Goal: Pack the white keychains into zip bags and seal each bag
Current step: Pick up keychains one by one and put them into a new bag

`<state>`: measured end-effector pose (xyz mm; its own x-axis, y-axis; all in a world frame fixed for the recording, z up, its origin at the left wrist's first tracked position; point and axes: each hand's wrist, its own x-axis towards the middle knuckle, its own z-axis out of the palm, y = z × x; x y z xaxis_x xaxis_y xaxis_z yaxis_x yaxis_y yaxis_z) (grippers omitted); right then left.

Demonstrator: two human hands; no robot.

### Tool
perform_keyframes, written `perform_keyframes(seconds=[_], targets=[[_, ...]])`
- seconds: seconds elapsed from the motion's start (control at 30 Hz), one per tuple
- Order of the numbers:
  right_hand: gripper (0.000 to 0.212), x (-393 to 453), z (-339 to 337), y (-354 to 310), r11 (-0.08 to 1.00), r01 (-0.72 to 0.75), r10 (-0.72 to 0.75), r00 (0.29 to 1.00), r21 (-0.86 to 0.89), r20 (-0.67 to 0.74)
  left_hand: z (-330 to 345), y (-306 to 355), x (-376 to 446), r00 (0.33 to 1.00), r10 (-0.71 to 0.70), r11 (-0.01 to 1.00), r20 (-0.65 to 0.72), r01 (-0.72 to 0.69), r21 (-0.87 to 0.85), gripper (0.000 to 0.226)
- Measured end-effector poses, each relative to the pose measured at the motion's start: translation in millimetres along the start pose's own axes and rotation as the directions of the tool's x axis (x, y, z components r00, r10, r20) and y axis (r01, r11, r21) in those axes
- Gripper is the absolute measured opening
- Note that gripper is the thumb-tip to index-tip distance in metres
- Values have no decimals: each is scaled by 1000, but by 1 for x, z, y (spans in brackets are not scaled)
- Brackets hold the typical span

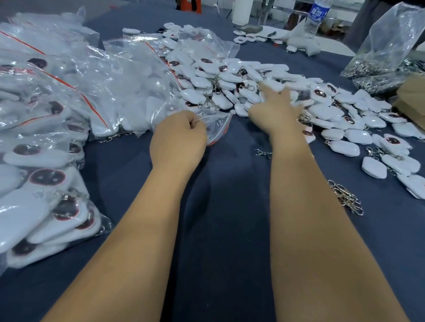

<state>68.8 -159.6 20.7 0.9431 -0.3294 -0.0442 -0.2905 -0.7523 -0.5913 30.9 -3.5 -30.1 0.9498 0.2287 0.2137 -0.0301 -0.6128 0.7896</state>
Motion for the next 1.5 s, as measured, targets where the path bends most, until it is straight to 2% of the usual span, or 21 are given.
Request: perform_keyframes(seconds=[0.07,0.17,0.33,0.47,0.53,0.57,0.63,0.7,0.77,0.83,0.9,1.0,1.17,1.33,1.5], targets=[[73,-2,18,-4,992,108,-107,994,-69,10,0,0,0,1000,-1,1000,-5,1,0,26],[59,-18,35,-8,981,194,-195,977,-25,-91,-2,2,0,1000,8,1000,-2,-8,-17,22],[47,-41,41,-2,978,204,-193,963,39,-190,-6,3,-6,1000,18,997,13,-17,-69,23],[55,-52,37,11,978,198,-166,934,70,-315,-8,6,-12,1000,10,989,-3,-10,-147,18],[41,-57,36,12,958,206,-119,920,202,-373,-8,7,-13,999,25,988,-36,-31,-153,18],[32,-62,36,11,907,229,-86,922,354,-377,-7,7,-13,997,41,991,-60,-48,-124,20],[17,-72,36,9,703,271,-38,937,657,-346,-7,8,-15,991,73,995,-112,-80,-59,23],[21,-76,38,8,519,240,-4,960,820,-279,-7,7,-18,983,119,987,-140,-132,-88,21],[19,-77,39,5,309,137,17,989,941,-150,-8,7,-20,980,155,972,-122,-174,-158,21],[26,-77,39,2,143,21,-6,1000,990,-20,-7,7,-20,985,152,962,-76,-165,-217,25],[22,-78,37,2,87,-52,-44,997,995,56,-6,8,-19,991,132,957,-17,-132,-260,33],[20,-80,36,1,163,-75,-83,993,984,89,-6,9,-17,996,86,943,13,-77,-324,33],[17,-79,40,4,334,-5,-77,997,942,32,-9,10,-15,999,-1,899,35,16,-437,30],[20,-82,43,6,309,62,-163,986,949,-11,-5,8,-14,999,21,913,47,0,-407,28],[19,-79,46,6,383,95,-149,988,919,-40,-4,9,-16,998,0,903,70,30,-429,24]])
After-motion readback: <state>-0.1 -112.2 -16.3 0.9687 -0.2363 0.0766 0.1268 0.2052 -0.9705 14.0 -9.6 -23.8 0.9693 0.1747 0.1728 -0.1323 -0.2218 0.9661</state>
